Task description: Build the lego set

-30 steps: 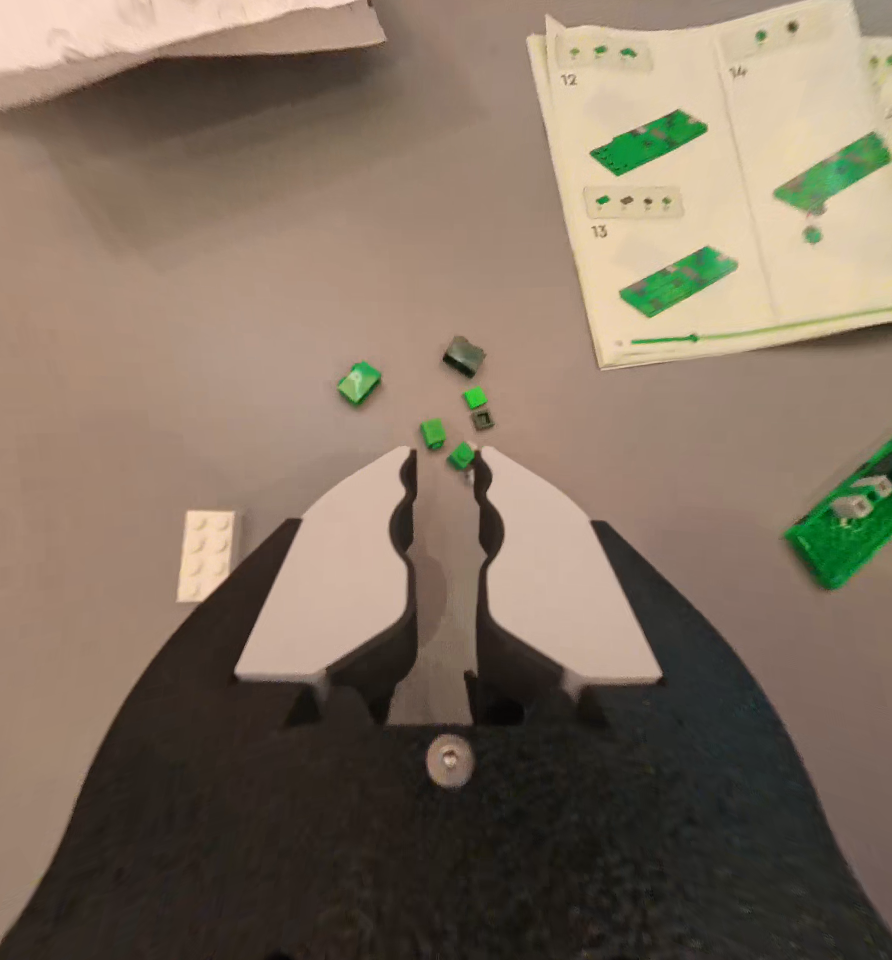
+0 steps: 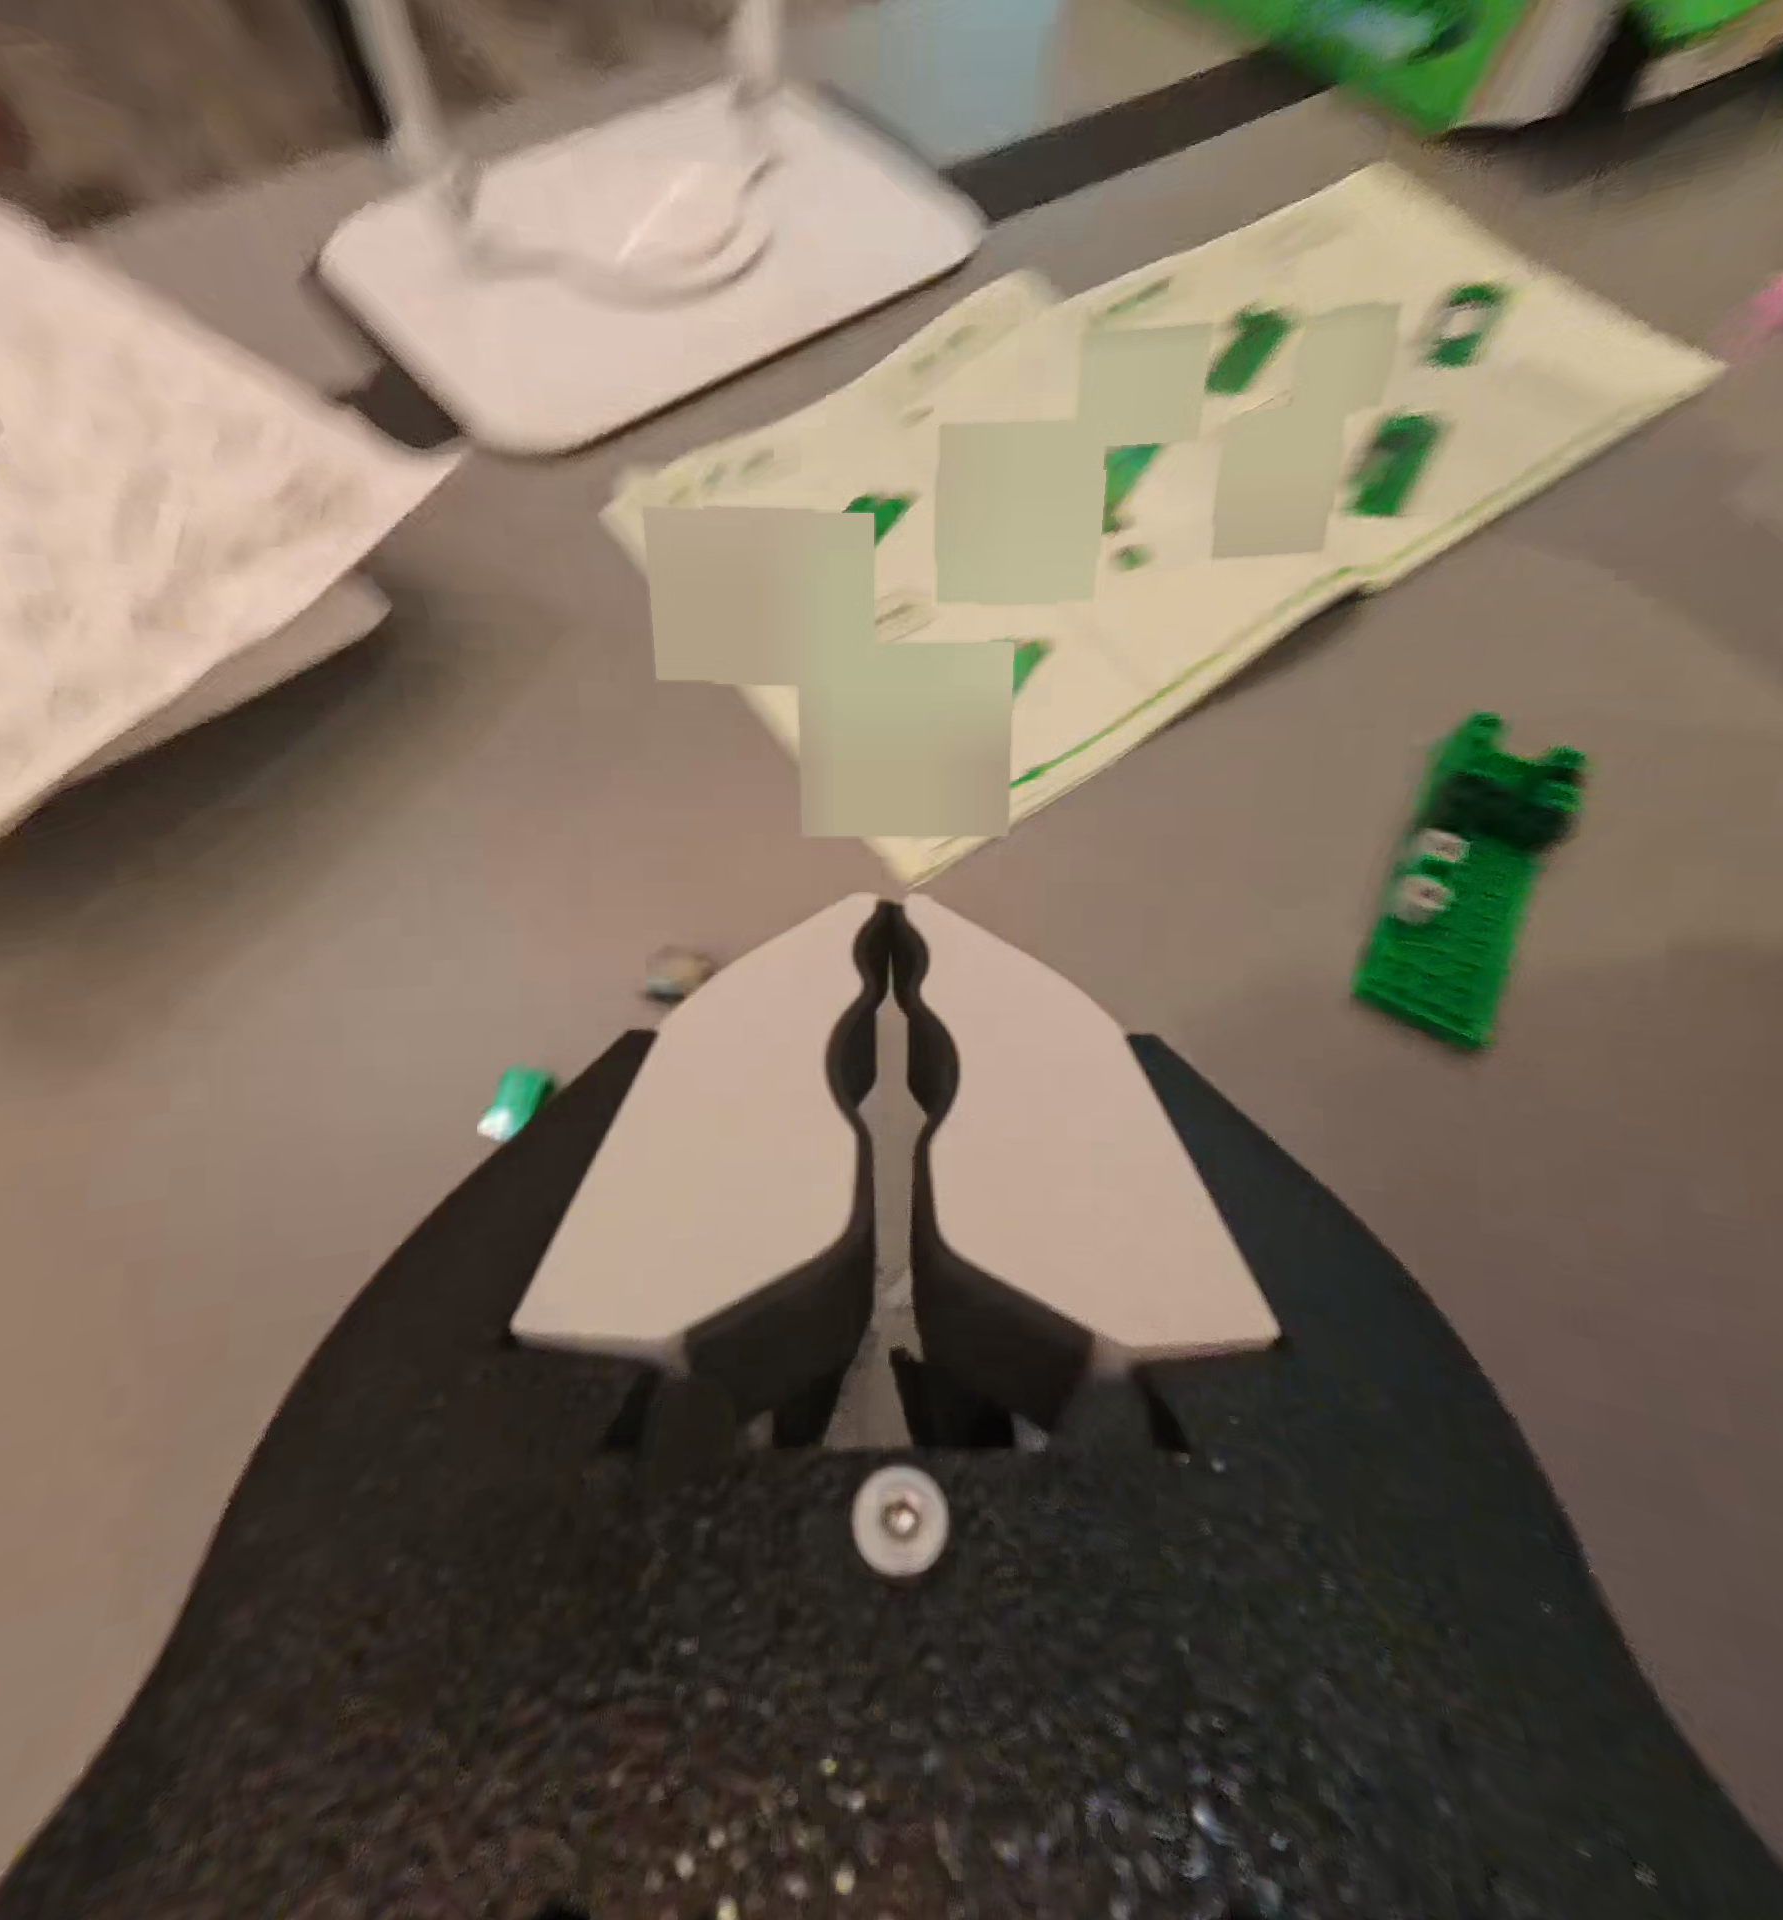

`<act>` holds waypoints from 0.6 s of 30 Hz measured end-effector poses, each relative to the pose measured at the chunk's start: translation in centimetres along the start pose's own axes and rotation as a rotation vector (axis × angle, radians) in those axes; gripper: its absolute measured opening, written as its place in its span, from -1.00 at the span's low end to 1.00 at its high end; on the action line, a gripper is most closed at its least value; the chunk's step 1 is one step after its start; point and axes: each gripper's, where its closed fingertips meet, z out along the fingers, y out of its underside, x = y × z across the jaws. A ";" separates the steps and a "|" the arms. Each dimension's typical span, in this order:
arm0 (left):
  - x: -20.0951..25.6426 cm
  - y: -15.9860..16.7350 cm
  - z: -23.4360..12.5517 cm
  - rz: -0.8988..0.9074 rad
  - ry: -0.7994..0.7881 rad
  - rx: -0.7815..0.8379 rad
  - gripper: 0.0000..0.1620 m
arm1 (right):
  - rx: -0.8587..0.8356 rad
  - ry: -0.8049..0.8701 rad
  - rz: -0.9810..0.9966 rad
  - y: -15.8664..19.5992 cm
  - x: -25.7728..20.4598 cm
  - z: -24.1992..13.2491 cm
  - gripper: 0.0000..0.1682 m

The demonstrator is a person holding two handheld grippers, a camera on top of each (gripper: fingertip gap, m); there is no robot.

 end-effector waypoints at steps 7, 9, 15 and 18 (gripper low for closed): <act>5.1 0.8 -1.2 0.236 0.073 0.040 -1.00 | -0.036 -0.024 -0.018 0.6 -1.0 1.0 -0.80; 5.2 1.4 -1.2 0.233 0.057 0.028 -1.00 | -0.054 -0.030 -0.032 0.9 -1.3 1.2 -0.80; 5.2 1.0 -0.3 0.178 0.061 0.046 -1.00 | -0.070 -0.018 -0.058 0.9 -1.5 1.3 -0.80; 3.9 1.2 1.1 0.133 0.018 -0.032 -0.82 | -0.067 -0.013 -0.060 0.8 -1.5 1.1 -0.80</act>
